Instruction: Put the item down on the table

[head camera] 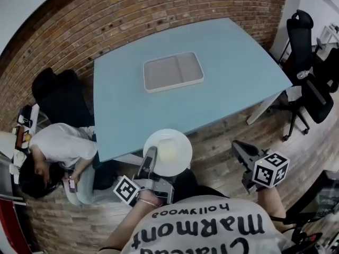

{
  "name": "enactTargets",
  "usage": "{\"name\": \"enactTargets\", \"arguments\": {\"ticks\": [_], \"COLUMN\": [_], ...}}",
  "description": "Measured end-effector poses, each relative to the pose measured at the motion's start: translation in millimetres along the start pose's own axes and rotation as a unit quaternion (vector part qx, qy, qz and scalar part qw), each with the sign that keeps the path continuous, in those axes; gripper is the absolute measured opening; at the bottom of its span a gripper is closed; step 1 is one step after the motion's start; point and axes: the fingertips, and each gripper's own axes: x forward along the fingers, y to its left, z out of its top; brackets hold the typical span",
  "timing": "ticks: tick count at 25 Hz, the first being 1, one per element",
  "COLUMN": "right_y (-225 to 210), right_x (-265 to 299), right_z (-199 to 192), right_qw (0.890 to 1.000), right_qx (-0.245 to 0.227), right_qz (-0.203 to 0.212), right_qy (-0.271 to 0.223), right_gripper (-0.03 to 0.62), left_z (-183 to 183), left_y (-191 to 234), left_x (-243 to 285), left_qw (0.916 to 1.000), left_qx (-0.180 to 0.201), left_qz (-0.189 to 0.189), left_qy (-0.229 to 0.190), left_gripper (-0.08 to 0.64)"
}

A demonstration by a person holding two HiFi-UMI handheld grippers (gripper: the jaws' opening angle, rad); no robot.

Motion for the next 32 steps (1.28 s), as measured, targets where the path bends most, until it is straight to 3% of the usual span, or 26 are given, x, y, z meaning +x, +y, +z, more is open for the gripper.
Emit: {"name": "enactTargets", "arguments": {"ticks": [12,17,24,32], "right_y": [-28.5,-23.4,-44.8,-37.3], "right_x": [78.3,112.9,141.4,185.3], "right_z": [53.7,58.8,78.5,90.7], "right_qw": [1.000,1.000,0.999,0.999], "right_qx": [0.006,0.006,0.012,0.001], "right_qz": [-0.012,0.003,-0.018,-0.009], "right_qy": [0.006,0.023,0.028,0.047], "right_gripper": [0.011,0.011,0.011,0.011], "left_z": [48.2,69.8,91.0,108.8], "left_y": [2.2,8.1,12.3,16.9], "left_x": [98.3,126.7,166.0,193.0], "left_qw": [0.9999,0.9999,0.9995,0.9988], "left_qx": [-0.011,-0.012,-0.011,-0.022], "left_qz": [0.003,0.009,0.017,0.027], "left_qy": [0.011,0.007,0.022,0.035], "left_gripper": [0.038,0.038,0.040,0.040]}}
